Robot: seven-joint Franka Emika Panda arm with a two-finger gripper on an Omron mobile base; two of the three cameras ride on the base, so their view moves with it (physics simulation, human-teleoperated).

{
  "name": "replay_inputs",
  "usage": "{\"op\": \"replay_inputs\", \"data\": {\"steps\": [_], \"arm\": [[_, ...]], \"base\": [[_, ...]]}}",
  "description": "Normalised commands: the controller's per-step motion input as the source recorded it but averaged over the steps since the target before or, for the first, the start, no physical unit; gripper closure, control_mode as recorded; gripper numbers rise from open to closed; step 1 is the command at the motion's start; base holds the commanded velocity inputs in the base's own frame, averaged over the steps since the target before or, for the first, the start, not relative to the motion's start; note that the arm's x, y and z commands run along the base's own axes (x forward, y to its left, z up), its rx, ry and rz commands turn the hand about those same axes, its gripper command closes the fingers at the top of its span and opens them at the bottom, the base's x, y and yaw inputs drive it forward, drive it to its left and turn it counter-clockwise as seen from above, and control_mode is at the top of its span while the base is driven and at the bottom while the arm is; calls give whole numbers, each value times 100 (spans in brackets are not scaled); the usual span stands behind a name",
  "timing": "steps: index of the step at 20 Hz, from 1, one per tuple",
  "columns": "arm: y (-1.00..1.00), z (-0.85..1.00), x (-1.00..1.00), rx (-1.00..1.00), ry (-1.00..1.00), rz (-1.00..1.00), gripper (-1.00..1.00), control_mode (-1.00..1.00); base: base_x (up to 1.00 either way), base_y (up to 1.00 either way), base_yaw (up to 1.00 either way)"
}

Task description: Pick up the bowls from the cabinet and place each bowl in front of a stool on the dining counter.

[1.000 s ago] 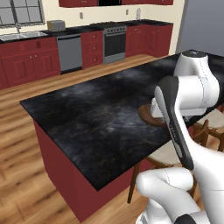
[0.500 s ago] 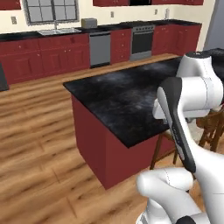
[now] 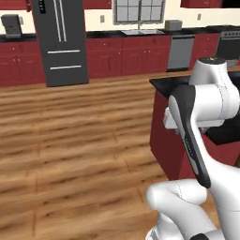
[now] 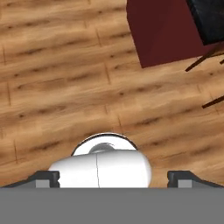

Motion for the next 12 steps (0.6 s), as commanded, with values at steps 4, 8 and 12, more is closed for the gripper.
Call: {"op": "replay_inputs", "data": {"steps": [4,8,12], "arm": [[0,0,0,0,0,0,-100,100],[0,0,0,0,0,0,-100,100],[0,0,0,0,0,0,-100,100]], "base": [[49,100,15],[49,100,2],[70,100,0]]}}
